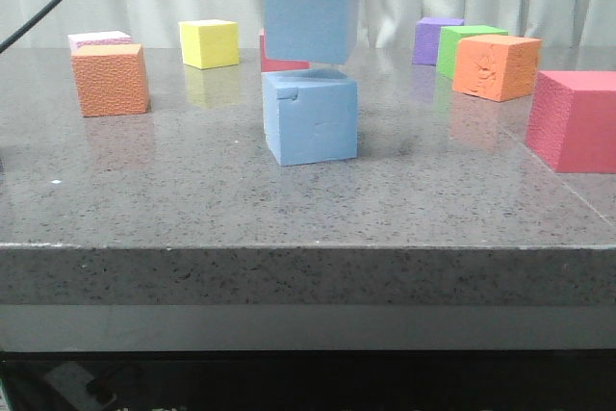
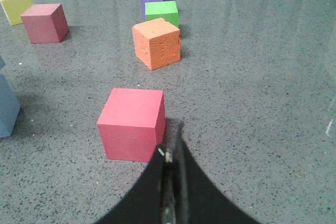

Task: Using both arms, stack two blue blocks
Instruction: 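Lift the cube with the left gripper over the other light-blue cube, then lower the held cube onto the other light-blue cube with the left gripper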

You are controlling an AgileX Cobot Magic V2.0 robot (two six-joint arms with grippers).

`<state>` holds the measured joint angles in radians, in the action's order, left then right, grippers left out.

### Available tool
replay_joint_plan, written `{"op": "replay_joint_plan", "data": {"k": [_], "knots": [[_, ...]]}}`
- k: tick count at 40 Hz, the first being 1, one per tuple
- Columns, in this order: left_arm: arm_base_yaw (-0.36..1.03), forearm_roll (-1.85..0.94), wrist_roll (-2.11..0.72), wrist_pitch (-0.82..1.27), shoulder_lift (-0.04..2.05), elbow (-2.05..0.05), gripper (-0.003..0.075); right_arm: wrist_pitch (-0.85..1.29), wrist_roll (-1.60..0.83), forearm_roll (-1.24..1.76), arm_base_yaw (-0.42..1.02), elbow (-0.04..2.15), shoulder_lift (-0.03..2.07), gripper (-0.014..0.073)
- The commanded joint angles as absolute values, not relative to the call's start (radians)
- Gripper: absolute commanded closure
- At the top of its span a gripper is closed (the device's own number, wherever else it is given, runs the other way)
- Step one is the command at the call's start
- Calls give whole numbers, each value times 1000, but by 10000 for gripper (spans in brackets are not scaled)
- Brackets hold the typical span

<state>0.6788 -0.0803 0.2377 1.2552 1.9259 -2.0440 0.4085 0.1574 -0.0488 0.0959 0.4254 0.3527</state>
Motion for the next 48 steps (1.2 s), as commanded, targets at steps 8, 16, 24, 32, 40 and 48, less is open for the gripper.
{"op": "replay_joint_plan", "data": {"k": [8, 16, 24, 32, 40, 48], "knots": [[685, -114, 237, 1285, 1869, -2071, 374, 328, 149, -53, 94, 451, 359, 663], [685, -114, 237, 1285, 1865, -2030, 374, 328, 149, -53, 94, 451, 359, 663], [683, -110, 237, 1285, 1865, -2017, 374, 328, 149, -53, 94, 451, 359, 663], [683, -80, 237, 1285, 1865, -2017, 339, 328, 149, -53, 94, 451, 359, 663], [683, -61, 237, 1285, 1865, -2017, 205, 328, 149, -53, 94, 451, 359, 663], [683, -59, 237, 1285, 1865, -2017, 205, 328, 149, -53, 94, 451, 359, 663]]}}
